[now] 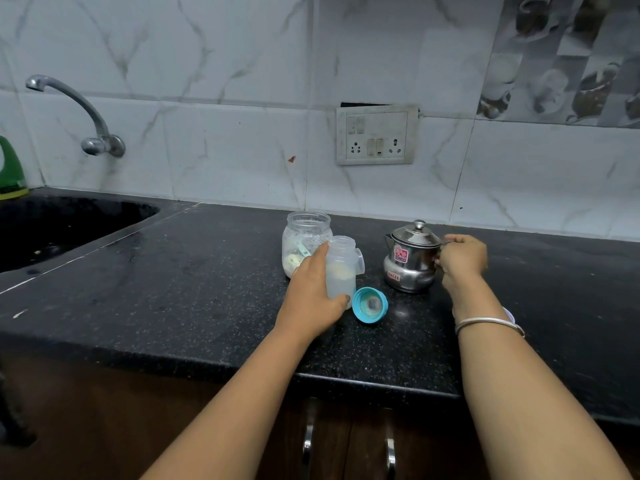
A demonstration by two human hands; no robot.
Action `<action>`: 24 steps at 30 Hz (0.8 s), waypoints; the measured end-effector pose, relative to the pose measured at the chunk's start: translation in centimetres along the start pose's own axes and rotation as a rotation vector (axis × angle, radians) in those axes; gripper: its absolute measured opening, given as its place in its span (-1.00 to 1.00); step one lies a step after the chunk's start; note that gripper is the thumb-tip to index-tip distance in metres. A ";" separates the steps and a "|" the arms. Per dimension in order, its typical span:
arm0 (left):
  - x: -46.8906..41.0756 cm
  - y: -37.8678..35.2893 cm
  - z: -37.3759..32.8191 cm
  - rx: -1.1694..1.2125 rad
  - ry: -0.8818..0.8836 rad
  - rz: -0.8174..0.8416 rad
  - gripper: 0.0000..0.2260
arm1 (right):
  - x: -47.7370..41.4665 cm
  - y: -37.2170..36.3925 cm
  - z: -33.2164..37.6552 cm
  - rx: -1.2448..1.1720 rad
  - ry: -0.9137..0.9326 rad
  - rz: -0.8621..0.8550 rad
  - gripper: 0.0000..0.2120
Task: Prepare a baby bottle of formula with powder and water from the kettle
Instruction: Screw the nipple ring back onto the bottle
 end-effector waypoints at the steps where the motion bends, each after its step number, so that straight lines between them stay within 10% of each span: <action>1: 0.0 0.0 0.1 -0.002 0.005 0.001 -0.26 | 0.4 0.5 0.4 0.080 0.031 -0.014 -0.66; 6: -0.1 0.0 0.2 -0.007 0.008 -0.001 -0.27 | 5.3 3.4 4.1 0.161 0.572 -0.109 -0.60; 13: -0.2 -0.1 0.6 -0.019 0.016 -0.012 -0.29 | 11.5 1.2 4.3 0.990 0.704 1.077 -0.47; 24: -0.2 -0.2 0.9 -0.009 0.017 -0.014 -0.29 | 10.2 0.0 3.5 0.918 0.780 0.962 -0.88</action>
Point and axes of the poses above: each hand's wrist, its own x-axis away from the middle knuckle, its own y-axis out of the back of the hand, z = x × y, the point moved 2 cm from there along -x, towards the middle knuckle, and after that the axes turned 13 degrees about x, right-handed, at the moved point
